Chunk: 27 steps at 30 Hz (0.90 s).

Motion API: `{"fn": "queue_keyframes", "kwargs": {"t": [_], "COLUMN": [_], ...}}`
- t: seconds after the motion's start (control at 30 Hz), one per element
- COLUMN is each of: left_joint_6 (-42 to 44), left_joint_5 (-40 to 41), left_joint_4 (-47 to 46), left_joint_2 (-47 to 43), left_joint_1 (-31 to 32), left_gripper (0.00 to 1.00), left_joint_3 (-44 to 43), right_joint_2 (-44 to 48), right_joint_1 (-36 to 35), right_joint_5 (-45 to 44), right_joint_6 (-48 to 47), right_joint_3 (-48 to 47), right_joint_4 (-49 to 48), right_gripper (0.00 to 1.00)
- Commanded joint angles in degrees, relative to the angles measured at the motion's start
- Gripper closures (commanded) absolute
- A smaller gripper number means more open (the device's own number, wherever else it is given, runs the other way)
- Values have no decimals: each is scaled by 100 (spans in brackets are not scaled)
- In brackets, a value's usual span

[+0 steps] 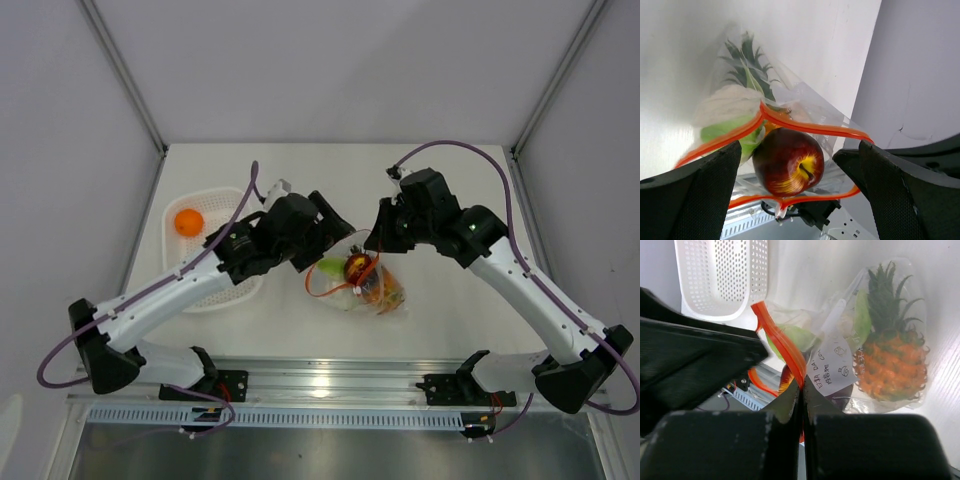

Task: Place the food in the zip-top bag and seal the zipper
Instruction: Place the fake fruit in the zipper food storage bag, then pick up the fake fruit from the bin.

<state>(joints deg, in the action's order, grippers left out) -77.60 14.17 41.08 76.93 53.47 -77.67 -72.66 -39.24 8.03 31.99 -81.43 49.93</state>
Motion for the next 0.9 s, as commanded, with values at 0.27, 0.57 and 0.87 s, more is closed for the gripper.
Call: {"fn": "queue_keyframes", "kwargs": {"t": [0.27, 0.57, 0.87], "left_joint_6": [1237, 1863, 1687], "left_joint_5": [1483, -162, -819], "left_joint_4": [128, 303, 620], "left_joint_2": [-2242, -3158, -2051], "left_joint_1": [-214, -2665, -4002], "left_gripper": [1, 0, 0], "left_joint_3": [911, 2063, 1966], "right_joint_2": [647, 525, 114], "right_joint_1": [-22, 277, 233], "right_joint_5": [829, 1529, 928], "right_joint_6": [-657, -570, -694], "right_joint_3": [258, 865, 260], "right_joint_4": [-580, -1221, -838], "right_gripper": [100, 100, 100]}}
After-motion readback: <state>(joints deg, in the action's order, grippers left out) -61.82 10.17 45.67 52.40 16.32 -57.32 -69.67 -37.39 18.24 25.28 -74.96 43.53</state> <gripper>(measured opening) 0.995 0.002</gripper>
